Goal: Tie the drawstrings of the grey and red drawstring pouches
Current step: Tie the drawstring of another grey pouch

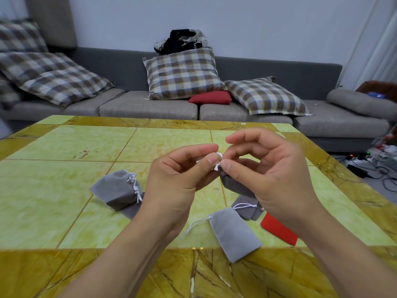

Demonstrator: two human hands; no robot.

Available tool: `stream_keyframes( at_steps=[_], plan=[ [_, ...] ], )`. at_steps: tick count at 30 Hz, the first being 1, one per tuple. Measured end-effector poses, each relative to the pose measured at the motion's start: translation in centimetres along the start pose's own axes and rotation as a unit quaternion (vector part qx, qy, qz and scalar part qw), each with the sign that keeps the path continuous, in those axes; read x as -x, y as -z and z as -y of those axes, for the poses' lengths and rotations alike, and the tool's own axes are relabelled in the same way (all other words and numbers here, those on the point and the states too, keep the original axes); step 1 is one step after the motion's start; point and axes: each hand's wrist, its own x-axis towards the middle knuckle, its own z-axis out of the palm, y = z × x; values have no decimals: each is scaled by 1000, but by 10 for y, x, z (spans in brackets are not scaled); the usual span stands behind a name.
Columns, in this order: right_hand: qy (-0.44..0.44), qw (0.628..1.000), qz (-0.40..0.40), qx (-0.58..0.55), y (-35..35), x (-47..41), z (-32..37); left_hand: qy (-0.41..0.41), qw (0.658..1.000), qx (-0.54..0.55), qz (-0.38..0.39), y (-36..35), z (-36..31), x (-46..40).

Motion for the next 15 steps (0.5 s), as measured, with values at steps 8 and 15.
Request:
stream_keyframes(
  at_steps=[8, 15],
  plan=[
    [-21, 999, -31, -7, -1, -2, 4, -41, 998, -37, 10, 0, 0, 1],
    [-6, 1000, 4, 19, 0, -3, 8, -49, 997, -52, 5, 0, -3, 1]
  ],
)
